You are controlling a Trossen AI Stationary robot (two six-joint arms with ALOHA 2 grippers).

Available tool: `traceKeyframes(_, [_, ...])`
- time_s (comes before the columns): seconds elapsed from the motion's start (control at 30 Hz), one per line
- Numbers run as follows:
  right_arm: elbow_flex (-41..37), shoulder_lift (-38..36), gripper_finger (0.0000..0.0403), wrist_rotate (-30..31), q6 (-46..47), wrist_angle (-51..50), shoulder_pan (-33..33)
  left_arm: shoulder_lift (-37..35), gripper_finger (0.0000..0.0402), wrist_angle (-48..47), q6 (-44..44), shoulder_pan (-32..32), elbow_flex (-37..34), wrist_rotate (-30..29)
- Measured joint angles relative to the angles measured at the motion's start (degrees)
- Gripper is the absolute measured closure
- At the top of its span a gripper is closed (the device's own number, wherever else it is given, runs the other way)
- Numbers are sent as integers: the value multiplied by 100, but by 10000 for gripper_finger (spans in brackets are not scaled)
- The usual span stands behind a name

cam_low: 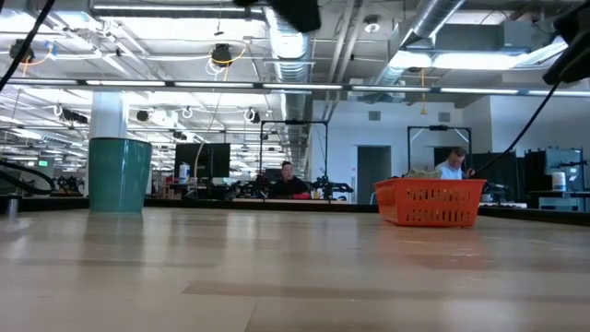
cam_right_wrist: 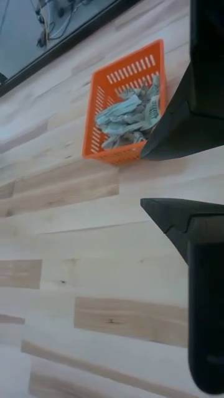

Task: Pick and place Stevia / Truvia into bins
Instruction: Return to Home Position

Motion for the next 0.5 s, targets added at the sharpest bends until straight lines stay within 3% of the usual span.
traceKeyframes(0.27, [0, 0, 302, -7, 50, 262, -47, 6, 281, 921, -283, -87, -782, 993])
traceKeyframes(0.5, [0, 0, 302, -11, 90, 418, -156, 4, 281, 1056, -344, -134, -1060, 1040])
